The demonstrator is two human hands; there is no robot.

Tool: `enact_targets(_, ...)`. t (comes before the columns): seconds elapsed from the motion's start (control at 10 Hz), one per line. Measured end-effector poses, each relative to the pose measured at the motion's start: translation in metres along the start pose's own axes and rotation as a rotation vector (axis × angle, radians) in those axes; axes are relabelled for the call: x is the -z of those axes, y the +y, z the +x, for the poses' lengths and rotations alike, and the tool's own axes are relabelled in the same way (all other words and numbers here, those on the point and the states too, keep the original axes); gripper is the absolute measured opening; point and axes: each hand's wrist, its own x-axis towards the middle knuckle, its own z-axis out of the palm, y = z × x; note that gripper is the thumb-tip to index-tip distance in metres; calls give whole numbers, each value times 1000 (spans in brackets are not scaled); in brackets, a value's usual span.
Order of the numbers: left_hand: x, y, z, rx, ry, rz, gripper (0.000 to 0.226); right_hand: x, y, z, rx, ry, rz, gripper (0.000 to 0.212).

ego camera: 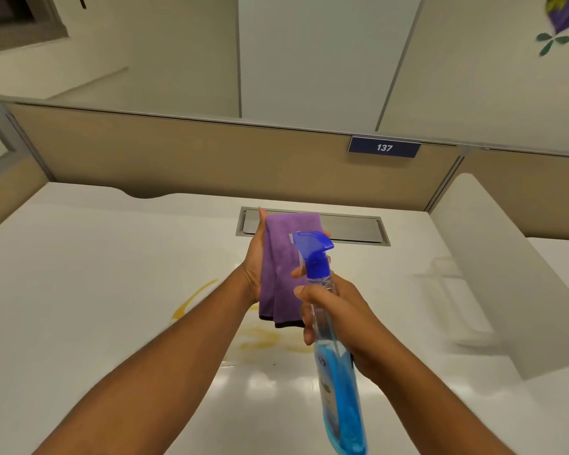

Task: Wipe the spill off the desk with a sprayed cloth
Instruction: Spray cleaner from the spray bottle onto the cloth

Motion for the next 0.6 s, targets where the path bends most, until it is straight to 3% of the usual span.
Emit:
enact_targets(0.1,2,1,-1,0,-18,10,126,-7,0,5,-6,8,-14,13)
enact_targets(0.3,12,5,4,-15,70,22,117,-6,1,15,-14,41,-2,18)
enact_targets(0.4,15,6,7,-43,88,25,111,-5,1,14,89,64,-21,26)
enact_targets(0.5,20,5,9,-70,109,26,105,-3,-1,12,147,99,-2,24)
enact_targets(0.6,18,6,10,-74,107,-16,95,5,-2,16,73,132,63,9)
